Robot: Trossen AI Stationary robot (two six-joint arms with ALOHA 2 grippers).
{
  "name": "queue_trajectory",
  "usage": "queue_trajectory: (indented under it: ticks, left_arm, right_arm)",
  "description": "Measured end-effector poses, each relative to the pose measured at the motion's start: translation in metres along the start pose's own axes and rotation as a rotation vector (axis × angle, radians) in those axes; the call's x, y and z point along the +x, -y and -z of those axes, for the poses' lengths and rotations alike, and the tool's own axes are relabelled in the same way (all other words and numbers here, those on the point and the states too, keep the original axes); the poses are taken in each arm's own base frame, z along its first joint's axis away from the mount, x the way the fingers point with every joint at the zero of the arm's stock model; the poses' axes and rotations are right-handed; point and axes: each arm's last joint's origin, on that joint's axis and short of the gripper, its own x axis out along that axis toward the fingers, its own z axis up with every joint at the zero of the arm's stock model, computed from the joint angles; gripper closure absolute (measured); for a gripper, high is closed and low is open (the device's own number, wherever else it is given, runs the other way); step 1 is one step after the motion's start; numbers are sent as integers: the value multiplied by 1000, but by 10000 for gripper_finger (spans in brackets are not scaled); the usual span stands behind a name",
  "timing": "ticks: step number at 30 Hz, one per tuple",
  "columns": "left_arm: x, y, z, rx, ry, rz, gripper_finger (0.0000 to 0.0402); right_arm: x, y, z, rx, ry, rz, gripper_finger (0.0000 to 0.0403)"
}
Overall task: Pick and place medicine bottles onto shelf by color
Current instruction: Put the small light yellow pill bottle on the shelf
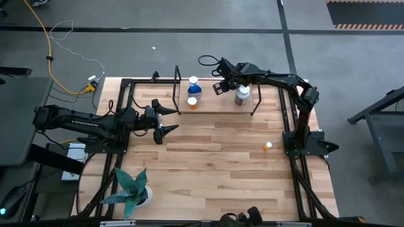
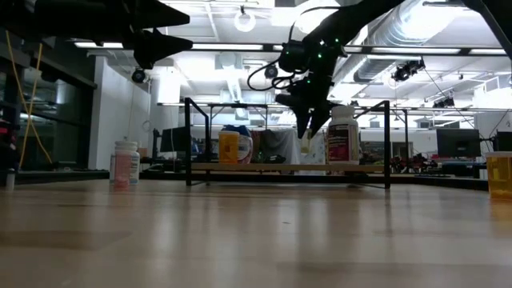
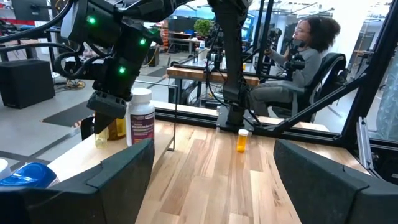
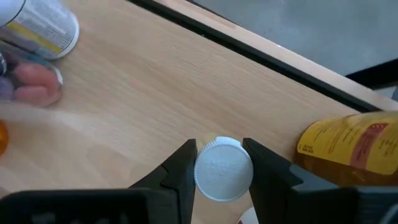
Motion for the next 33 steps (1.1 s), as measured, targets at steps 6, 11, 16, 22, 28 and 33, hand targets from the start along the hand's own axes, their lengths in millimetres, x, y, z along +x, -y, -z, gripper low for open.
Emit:
queue_trajectory:
  ticks: [6,11,16,22,28,33]
  left_arm:
    - [0,0,0,0,0,0,80]
    - [0,0,0,0,0,0,80]
    - [0,0,0,0,0,0,80]
    - [0,0,0,0,0,0,80]
    - [0,0,0,0,0,0,80]
    - [0,0,0,0,1,0,80]
  right_arm:
    - [0,0,-1,11,13,4,293]
    - [0,0,-1,8,13,3,293]
    - [0,0,-1,40,12,3,293]
    - [0,0,-1,60,8,5,293]
    - [3,3,2,60,-24,25,293]
    - [10,5,2,62,-40,46,293]
